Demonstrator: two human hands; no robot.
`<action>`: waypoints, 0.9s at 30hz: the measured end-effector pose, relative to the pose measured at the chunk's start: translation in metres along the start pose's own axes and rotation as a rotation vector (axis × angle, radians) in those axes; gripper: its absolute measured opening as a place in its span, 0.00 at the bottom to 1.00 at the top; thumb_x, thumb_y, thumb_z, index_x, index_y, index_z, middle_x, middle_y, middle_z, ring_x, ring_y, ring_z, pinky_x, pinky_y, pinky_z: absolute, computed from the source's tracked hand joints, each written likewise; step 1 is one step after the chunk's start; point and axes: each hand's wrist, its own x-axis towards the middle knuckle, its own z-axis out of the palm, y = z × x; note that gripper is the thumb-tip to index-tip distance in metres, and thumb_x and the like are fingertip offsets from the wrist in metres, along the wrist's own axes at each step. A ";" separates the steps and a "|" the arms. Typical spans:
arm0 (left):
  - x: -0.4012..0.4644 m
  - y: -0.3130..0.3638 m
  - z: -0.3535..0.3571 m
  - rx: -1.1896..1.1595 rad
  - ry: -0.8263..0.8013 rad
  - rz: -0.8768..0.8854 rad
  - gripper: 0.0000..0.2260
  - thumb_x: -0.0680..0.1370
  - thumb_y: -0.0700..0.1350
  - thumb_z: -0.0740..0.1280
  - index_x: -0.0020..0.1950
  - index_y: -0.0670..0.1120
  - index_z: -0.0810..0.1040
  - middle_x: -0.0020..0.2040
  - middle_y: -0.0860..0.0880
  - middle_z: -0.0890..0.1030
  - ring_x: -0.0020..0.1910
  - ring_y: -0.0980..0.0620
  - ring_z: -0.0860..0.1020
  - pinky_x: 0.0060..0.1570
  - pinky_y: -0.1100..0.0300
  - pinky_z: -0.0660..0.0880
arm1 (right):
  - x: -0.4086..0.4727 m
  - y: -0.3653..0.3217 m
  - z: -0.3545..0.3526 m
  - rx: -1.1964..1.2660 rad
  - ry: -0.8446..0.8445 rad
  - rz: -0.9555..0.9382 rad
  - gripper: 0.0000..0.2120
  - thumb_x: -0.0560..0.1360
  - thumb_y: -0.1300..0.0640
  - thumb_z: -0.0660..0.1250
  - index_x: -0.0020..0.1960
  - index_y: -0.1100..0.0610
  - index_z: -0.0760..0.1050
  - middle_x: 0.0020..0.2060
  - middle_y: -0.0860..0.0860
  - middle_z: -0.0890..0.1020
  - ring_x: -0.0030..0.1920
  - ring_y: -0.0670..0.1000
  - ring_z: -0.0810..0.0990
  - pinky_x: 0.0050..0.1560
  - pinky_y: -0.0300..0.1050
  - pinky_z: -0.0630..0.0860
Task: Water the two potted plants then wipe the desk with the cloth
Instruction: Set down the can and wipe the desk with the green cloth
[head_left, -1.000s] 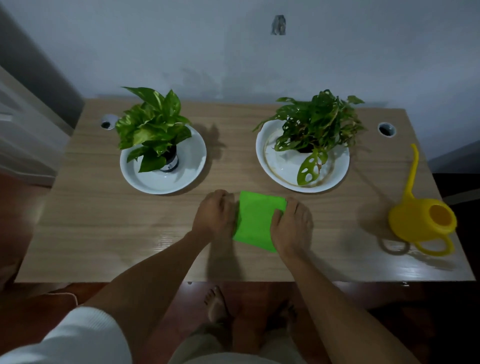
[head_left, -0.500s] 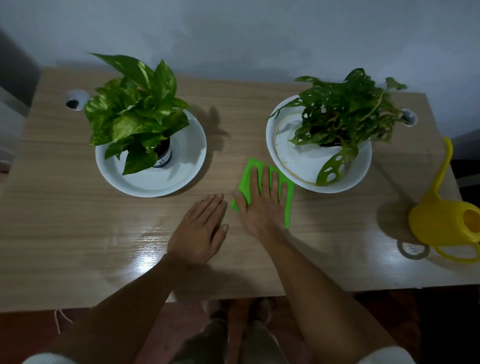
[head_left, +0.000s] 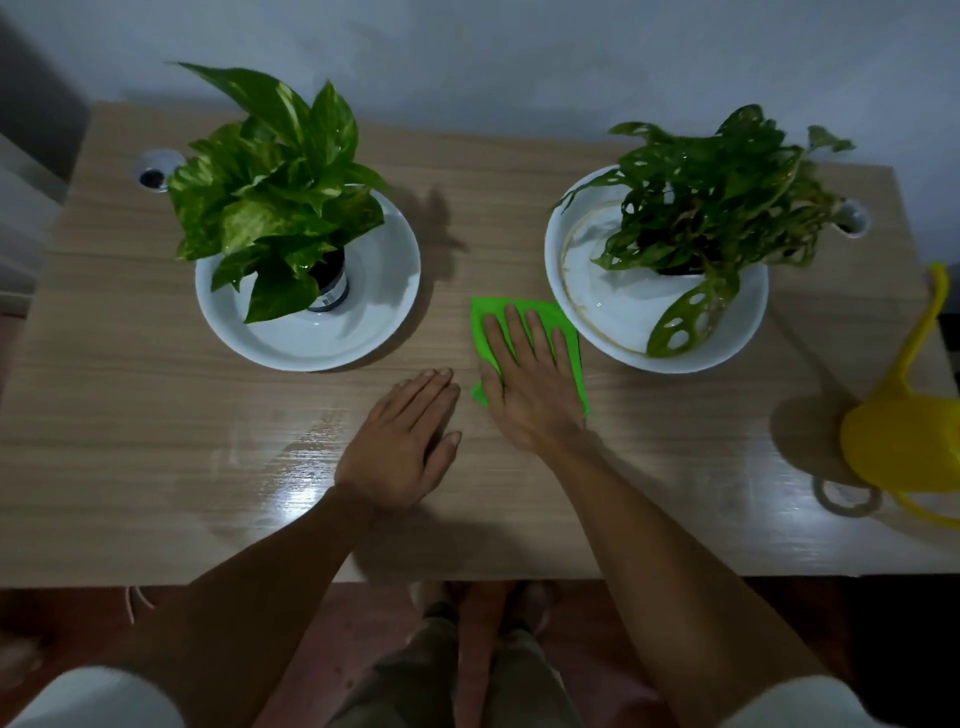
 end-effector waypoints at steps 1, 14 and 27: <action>0.000 -0.001 0.001 0.001 -0.011 -0.004 0.26 0.83 0.52 0.64 0.78 0.41 0.68 0.80 0.44 0.66 0.81 0.47 0.63 0.77 0.45 0.63 | -0.013 0.008 0.003 -0.004 -0.004 0.001 0.30 0.85 0.42 0.43 0.86 0.48 0.45 0.86 0.50 0.47 0.85 0.55 0.43 0.83 0.60 0.41; -0.047 -0.027 -0.030 0.080 -0.016 -0.177 0.33 0.82 0.59 0.62 0.81 0.41 0.62 0.83 0.44 0.60 0.83 0.46 0.58 0.79 0.43 0.58 | 0.011 -0.028 -0.002 0.043 0.002 0.138 0.31 0.85 0.42 0.40 0.86 0.49 0.45 0.85 0.52 0.48 0.85 0.57 0.44 0.83 0.61 0.40; -0.054 -0.036 -0.030 0.148 -0.074 -0.369 0.37 0.81 0.62 0.61 0.82 0.39 0.58 0.83 0.42 0.56 0.84 0.46 0.51 0.81 0.43 0.55 | 0.196 -0.023 -0.041 0.126 0.102 0.340 0.30 0.86 0.45 0.46 0.86 0.52 0.47 0.85 0.54 0.48 0.85 0.60 0.44 0.82 0.64 0.39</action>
